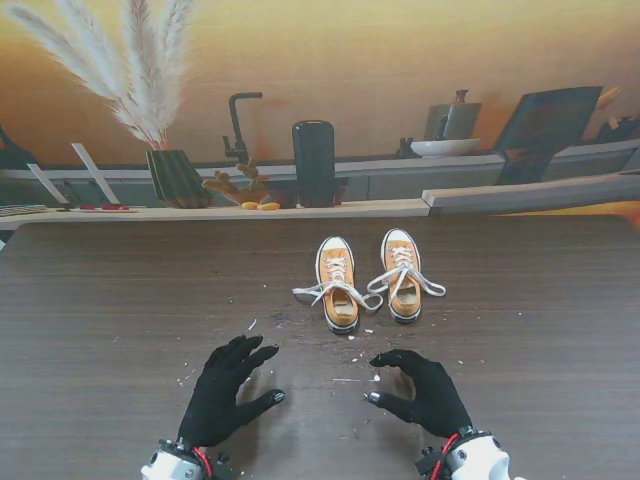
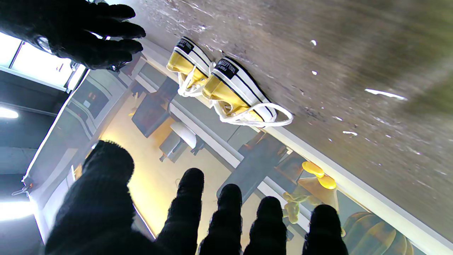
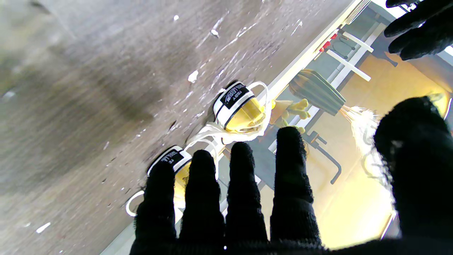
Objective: Tie the shoelaces into a bow on the shoes
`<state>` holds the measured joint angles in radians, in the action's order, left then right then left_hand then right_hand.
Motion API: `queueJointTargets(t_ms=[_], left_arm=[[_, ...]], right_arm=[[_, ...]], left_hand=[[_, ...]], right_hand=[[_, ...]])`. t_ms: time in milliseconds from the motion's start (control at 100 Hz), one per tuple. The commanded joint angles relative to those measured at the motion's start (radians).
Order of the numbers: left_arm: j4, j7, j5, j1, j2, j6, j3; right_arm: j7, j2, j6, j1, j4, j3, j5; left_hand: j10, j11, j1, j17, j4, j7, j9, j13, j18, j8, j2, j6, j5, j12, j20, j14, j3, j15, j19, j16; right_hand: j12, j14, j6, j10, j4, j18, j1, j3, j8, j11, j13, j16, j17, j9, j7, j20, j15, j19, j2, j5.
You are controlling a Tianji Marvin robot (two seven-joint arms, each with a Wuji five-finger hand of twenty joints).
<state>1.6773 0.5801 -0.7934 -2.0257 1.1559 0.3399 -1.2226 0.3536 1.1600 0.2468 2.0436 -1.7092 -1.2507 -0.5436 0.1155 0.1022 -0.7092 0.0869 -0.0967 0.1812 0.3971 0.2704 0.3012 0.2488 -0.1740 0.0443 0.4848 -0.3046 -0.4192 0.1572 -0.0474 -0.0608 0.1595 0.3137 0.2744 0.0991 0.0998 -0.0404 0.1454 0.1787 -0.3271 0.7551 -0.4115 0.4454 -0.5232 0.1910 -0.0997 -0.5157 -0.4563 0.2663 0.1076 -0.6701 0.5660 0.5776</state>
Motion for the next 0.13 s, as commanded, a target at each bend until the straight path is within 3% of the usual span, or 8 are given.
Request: queueJointTargets(t_ms=[0, 120], left_arm=[[0.003, -0.012, -0.001, -0.003, 0.000, 0.006, 0.002], [0.003, -0.015, -0.004, -0.003, -0.002, 0.007, 0.003]], right_arm=[[-0.012, 0.000, 0.005, 0.005, -0.003, 0.000, 0.006], [-0.016, -0.001, 0.003, 0.007, -0.005, 0.000, 0.007]], left_hand=[[-0.014, -0.004, -0.022, -0.019, -0.017, 0.002, -0.014, -0.033, -0.018, -0.011, 0.025, 0.018, 0.027, 0.026, -0.012, -0.023, -0.007, 0.008, -0.025, -0.026], [-0.015, -0.004, -0.021, -0.019, -0.017, 0.002, -0.014, -0.033, -0.017, -0.011, 0.026, 0.018, 0.028, 0.026, -0.012, -0.023, -0.007, 0.008, -0.026, -0.025]], right_hand=[[-0.015, -0.010, 0.006, 0.011, -0.022, -0.042, -0.020, 0.032, 0.022, -0.013, -0.009, -0.012, 0.001, -0.015, -0.005, -0.012, -0.001, -0.012, 0.015, 0.000], [-0.015, -0.009, 0.006, 0.010, -0.022, -0.041, -0.019, 0.031, 0.023, -0.014, -0.008, -0.013, 0.001, -0.014, -0.004, -0.013, -0.001, -0.013, 0.014, -0.001]])
